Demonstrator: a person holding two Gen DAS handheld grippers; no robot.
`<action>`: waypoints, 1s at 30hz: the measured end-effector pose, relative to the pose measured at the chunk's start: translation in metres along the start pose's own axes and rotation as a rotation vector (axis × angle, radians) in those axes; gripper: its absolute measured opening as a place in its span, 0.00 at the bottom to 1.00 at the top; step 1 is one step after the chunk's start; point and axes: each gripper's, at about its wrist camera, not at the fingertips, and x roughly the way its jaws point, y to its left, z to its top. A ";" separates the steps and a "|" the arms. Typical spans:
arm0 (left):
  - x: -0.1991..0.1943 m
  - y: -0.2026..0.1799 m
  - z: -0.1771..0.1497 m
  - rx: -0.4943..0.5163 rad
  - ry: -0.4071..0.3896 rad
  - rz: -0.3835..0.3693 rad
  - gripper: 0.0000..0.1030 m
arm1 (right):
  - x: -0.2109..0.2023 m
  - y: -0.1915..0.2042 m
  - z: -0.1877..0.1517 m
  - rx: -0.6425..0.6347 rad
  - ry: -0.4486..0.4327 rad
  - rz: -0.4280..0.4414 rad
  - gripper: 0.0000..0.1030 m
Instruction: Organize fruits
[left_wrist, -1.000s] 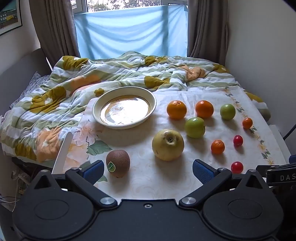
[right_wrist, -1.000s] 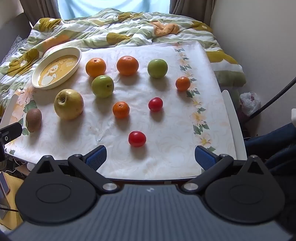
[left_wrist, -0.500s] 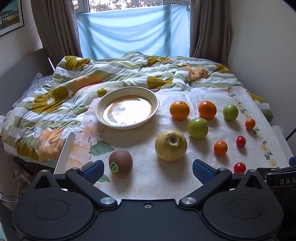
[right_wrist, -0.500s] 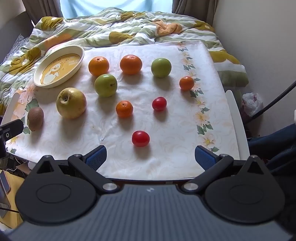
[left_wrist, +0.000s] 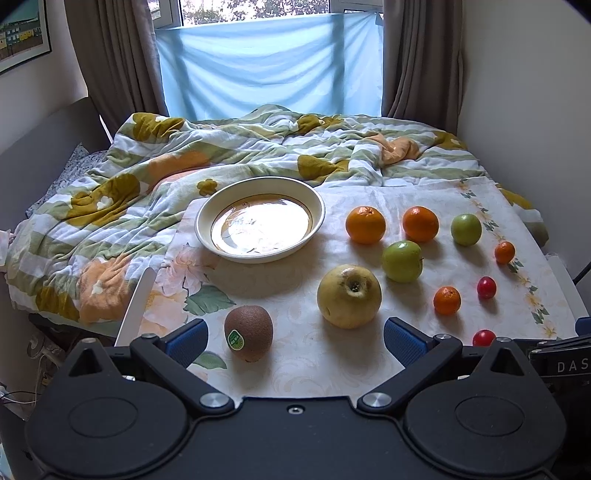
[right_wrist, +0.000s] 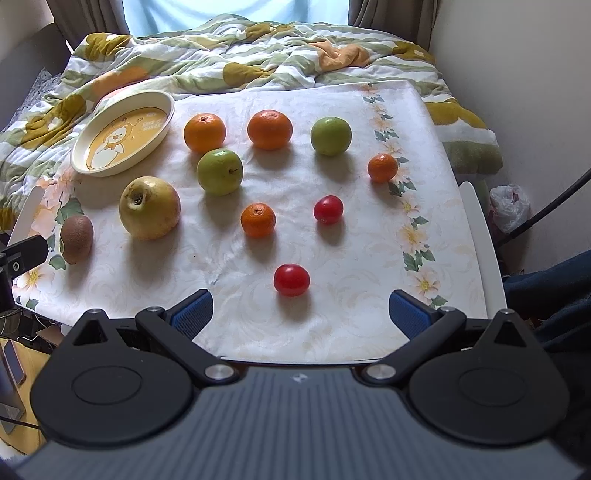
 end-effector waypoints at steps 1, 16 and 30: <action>0.001 0.000 0.000 0.002 0.000 0.001 1.00 | 0.000 0.000 0.000 0.000 0.000 0.000 1.00; 0.006 0.003 0.002 0.014 0.011 0.003 1.00 | 0.004 0.006 0.004 0.000 0.017 0.001 1.00; 0.008 0.007 0.001 0.009 0.019 0.004 1.00 | 0.005 0.007 0.005 0.004 0.022 0.000 1.00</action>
